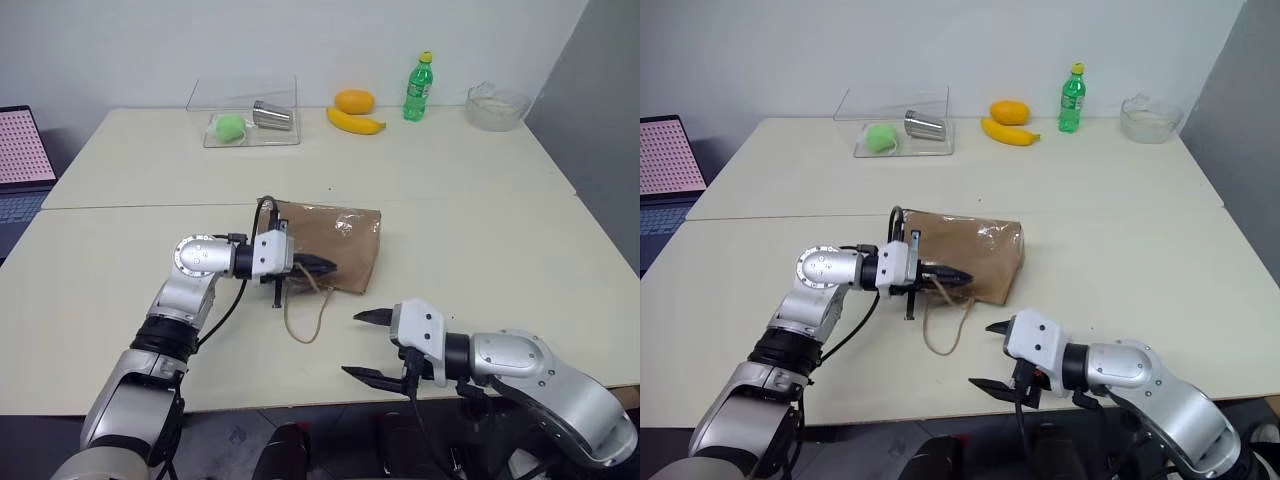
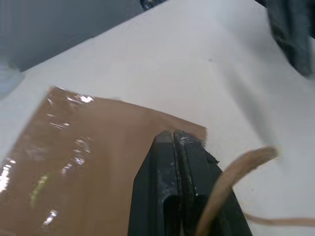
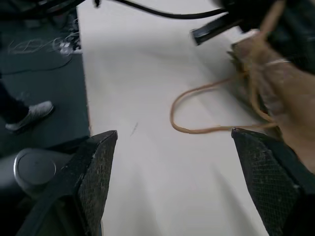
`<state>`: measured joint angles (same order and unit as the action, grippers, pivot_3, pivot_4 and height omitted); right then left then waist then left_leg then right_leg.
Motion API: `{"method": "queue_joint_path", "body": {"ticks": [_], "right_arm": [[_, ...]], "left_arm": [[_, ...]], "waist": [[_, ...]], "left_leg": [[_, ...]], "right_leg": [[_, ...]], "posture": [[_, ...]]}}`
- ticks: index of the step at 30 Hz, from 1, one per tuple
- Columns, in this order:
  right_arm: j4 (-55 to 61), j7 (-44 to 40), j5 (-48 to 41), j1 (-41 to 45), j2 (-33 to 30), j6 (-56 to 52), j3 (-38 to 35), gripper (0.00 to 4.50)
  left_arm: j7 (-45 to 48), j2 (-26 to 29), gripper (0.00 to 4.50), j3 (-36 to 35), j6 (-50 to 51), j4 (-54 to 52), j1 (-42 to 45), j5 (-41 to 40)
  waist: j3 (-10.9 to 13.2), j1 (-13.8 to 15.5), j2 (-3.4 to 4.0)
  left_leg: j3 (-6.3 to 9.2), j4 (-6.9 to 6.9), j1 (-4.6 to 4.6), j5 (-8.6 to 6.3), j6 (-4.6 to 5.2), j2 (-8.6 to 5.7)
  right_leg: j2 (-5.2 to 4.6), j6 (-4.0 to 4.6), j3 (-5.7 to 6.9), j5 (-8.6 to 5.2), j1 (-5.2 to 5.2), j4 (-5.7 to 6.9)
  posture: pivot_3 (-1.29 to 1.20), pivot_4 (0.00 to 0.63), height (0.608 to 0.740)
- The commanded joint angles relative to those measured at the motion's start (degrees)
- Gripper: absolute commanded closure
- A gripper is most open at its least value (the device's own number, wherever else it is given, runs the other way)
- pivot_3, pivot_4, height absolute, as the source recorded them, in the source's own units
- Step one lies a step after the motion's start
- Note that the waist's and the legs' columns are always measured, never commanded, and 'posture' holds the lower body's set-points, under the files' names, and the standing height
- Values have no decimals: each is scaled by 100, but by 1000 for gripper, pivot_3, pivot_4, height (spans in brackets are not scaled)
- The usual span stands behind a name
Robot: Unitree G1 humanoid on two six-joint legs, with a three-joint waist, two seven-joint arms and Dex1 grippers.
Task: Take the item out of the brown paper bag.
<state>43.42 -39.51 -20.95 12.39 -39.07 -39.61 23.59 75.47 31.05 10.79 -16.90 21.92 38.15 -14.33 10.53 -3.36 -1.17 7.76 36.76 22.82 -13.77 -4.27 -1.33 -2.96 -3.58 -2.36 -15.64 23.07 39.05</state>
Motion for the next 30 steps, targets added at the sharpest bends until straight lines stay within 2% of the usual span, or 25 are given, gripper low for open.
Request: {"method": "queue_joint_path", "body": {"ticks": [1, 10, 18, 23, 27, 30], "right_arm": [[-356, -46, 304, 524, 372, 79, 410, 587], [-1811, 74, 928, 1680, 1505, -182, 1031, 587], [-2310, 428, 990, 1639, 2088, -832, 988, 587], [-2669, 675, 1308, 1581, 2280, -683, 1123, 587], [-2881, 751, 1555, 1629, 2332, -637, 1209, 1939], [-2908, 742, 1672, 1742, 2424, -526, 1235, 2476]], "left_arm": [[-145, -61, 4457, -162, 467, -254, 228, -141], [-466, -296, 4457, -298, 813, -92, 548, -84], [-551, -530, 4457, -287, 693, 127, 720, -21], [-553, -588, 4457, -283, 635, 229, 780, 5], [-539, -627, 4500, -294, 594, 273, 828, 22], [-521, -617, 4500, -292, 546, 294, 836, 35]], "waist": [[0, -9, 0], [0, -1, 0], [0, -1, 0], [0, -2, 0], [0, -4, 0], [0, -5, 0]], "left_leg": [[0, 1, 0, 0, 0, 0], [3, 4, 2, 0, -1, -1], [3, 5, 5, 1, -2, -4], [2, 4, 4, 1, -1, -3], [2, 4, 4, 1, -1, -4], [2, 4, 4, 1, -1, -3]], "right_leg": [[0, 0, 0, 0, 0, 0], [0, 1, 0, 1, 4, 2], [-2, 2, -1, 1, 7, 2], [-2, 2, -1, 1, 9, 3], [-2, 2, -2, 2, 9, 3], [-2, 2, -1, 2, 9, 4]], "posture": [[0, 150, 740], [0, 150, 740], [0, 150, 740], [0, 150, 740], [0, 150, 740], [0, 150, 740]]}}
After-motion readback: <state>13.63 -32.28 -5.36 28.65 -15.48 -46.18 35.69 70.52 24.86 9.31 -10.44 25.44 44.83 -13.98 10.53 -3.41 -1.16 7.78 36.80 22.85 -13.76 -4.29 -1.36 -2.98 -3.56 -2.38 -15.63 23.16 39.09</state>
